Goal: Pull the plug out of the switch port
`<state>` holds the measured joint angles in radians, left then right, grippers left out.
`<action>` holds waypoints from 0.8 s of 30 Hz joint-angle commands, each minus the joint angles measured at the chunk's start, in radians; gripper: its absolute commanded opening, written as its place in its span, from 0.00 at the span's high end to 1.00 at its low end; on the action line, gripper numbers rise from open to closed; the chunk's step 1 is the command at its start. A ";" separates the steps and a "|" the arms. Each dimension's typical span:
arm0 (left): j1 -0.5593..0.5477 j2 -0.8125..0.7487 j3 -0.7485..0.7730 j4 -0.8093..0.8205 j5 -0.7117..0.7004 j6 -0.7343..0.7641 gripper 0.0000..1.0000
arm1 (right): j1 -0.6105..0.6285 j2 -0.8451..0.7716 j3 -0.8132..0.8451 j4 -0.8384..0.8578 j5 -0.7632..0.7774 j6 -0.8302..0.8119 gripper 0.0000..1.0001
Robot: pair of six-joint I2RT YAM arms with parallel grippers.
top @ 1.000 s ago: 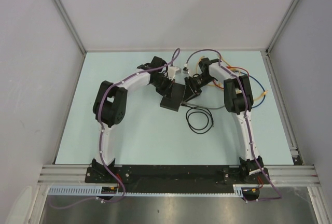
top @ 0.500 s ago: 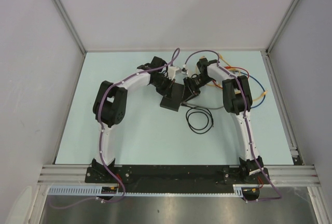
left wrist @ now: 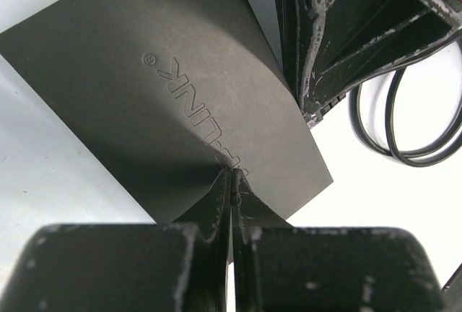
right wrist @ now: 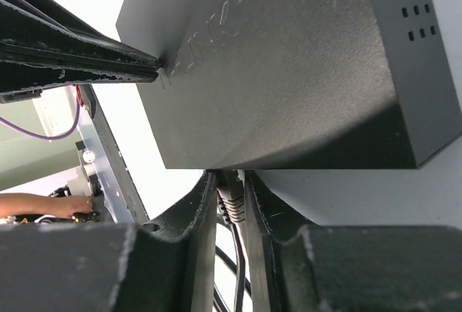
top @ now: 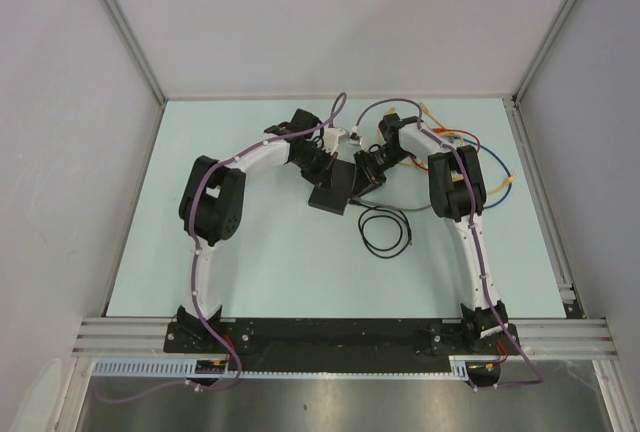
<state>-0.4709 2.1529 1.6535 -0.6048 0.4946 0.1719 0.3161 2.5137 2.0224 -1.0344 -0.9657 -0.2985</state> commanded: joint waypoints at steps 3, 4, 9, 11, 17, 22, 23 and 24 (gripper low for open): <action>-0.005 0.022 -0.029 -0.021 -0.050 -0.008 1.00 | 0.017 0.020 -0.036 0.031 0.140 -0.042 0.84; -0.005 0.022 -0.031 -0.021 -0.050 -0.008 1.00 | 0.014 0.013 -0.045 0.027 0.148 -0.056 0.85; -0.005 0.028 -0.023 -0.021 -0.042 -0.009 1.00 | -0.012 -0.012 -0.054 -0.027 0.220 -0.126 0.87; -0.005 0.031 -0.020 -0.018 -0.038 -0.011 1.00 | -0.035 -0.018 -0.041 -0.082 0.228 -0.193 0.87; -0.005 0.036 0.000 -0.007 -0.014 -0.020 1.00 | -0.081 -0.104 -0.014 -0.217 0.214 -0.335 0.91; -0.002 0.050 0.037 -0.010 0.001 -0.028 1.00 | -0.089 -0.173 0.050 -0.328 0.176 -0.454 0.92; 0.000 0.053 0.043 -0.016 0.007 -0.038 1.00 | -0.089 -0.190 0.077 -0.352 0.168 -0.477 0.92; 0.003 0.051 0.049 -0.016 0.022 -0.041 1.00 | -0.092 -0.197 0.144 -0.381 0.162 -0.493 0.92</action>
<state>-0.4717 2.1670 1.6714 -0.5938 0.5106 0.1532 0.2180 2.4310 2.0220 -1.2709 -0.7998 -0.6415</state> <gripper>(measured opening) 0.005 0.173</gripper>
